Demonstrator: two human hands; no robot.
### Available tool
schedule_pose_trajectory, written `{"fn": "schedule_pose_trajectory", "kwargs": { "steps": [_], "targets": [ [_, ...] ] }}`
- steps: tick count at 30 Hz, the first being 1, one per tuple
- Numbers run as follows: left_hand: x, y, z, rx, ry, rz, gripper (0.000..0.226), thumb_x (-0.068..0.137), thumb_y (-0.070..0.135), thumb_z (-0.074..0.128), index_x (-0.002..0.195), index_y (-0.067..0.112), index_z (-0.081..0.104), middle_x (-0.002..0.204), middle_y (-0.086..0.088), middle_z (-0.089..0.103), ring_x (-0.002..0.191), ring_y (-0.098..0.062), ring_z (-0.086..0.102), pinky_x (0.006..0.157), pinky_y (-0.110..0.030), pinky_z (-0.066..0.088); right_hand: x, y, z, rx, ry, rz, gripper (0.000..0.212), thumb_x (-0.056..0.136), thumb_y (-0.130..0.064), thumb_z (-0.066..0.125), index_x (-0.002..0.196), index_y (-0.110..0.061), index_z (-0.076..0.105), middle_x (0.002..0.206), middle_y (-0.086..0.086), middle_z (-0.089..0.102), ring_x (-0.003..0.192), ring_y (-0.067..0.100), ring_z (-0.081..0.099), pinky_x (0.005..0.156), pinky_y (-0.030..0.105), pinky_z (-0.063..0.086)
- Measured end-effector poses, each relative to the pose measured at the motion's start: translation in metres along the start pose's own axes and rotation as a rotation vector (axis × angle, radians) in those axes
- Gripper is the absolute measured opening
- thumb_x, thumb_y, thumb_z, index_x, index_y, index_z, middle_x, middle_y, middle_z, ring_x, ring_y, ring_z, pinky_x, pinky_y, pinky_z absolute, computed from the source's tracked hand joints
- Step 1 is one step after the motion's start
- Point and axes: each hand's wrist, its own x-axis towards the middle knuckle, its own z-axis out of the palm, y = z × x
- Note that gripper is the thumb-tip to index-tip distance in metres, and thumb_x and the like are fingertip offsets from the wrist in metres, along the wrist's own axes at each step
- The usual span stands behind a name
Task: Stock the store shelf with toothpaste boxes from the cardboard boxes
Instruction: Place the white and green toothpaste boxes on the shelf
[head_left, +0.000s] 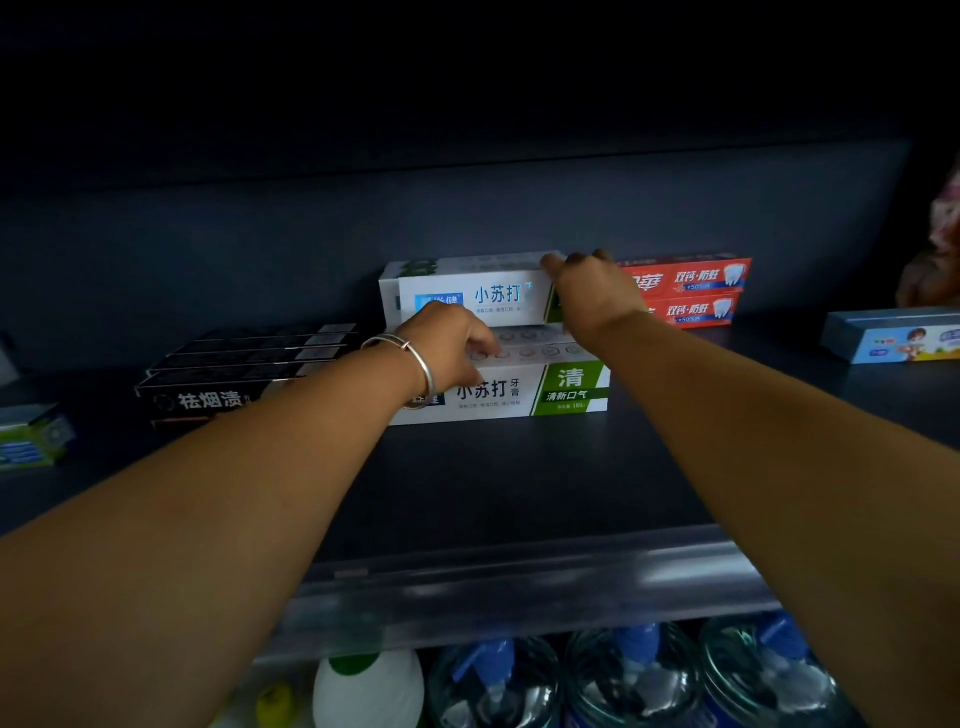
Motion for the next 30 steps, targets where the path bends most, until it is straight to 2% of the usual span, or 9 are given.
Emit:
{"fn": "schedule_pose_trajectory", "kwargs": {
  "steps": [6, 14, 19, 24, 30],
  "targets": [
    [-0.002, 0.0, 0.005, 0.027, 0.024, -0.014, 0.05, 0.076, 0.013, 0.075, 0.123, 0.018, 0.06, 0.125, -0.002, 0.058, 0.116, -0.017, 0.053, 0.103, -0.028, 0.041, -0.001, 0.002, 0.006, 0.023, 0.026, 0.061, 0.05, 0.088, 0.002, 0.054, 0.135, -0.002, 0.038, 0.131, 0.018, 0.047, 0.131, 0.035, 0.031, 0.1, 0.042, 0.043],
    [-0.002, 0.0, 0.008, 0.065, 0.055, -0.021, 0.057, 0.077, 0.017, 0.075, 0.13, 0.018, 0.054, 0.129, -0.002, 0.052, 0.12, -0.018, 0.047, 0.1, -0.024, 0.036, -0.002, 0.003, 0.007, 0.102, 0.034, 0.113, 0.056, 0.088, 0.0, 0.055, 0.139, -0.005, 0.032, 0.134, 0.019, 0.043, 0.132, 0.038, 0.029, 0.101, 0.043, 0.04],
    [-0.001, -0.001, 0.009, 0.026, 0.045, -0.051, 0.064, 0.074, 0.021, 0.077, 0.133, 0.017, 0.05, 0.132, -0.002, 0.048, 0.123, -0.018, 0.045, 0.104, -0.027, 0.036, -0.001, 0.004, 0.008, 0.163, 0.053, 0.149, 0.045, 0.093, -0.002, 0.049, 0.136, -0.003, 0.036, 0.132, 0.02, 0.045, 0.126, 0.036, 0.039, 0.101, 0.042, 0.041],
    [0.001, -0.001, 0.009, -0.019, 0.05, -0.066, 0.066, 0.075, 0.031, 0.076, 0.133, 0.017, 0.049, 0.134, -0.002, 0.045, 0.124, -0.018, 0.042, 0.104, -0.027, 0.034, -0.002, 0.004, 0.012, 0.196, 0.059, 0.209, 0.034, 0.097, -0.009, 0.043, 0.131, -0.005, 0.042, 0.125, 0.02, 0.051, 0.111, 0.034, 0.056, 0.09, 0.039, 0.048],
    [0.001, -0.003, 0.01, -0.043, 0.082, -0.078, 0.058, 0.086, 0.047, 0.057, 0.133, 0.013, 0.048, 0.137, -0.005, 0.043, 0.128, -0.019, 0.039, 0.104, -0.027, 0.032, -0.001, 0.003, 0.014, 0.182, 0.079, 0.219, 0.033, 0.097, -0.008, 0.044, 0.13, -0.004, 0.043, 0.122, 0.019, 0.054, 0.11, 0.033, 0.057, 0.088, 0.038, 0.049]
  ]
}}
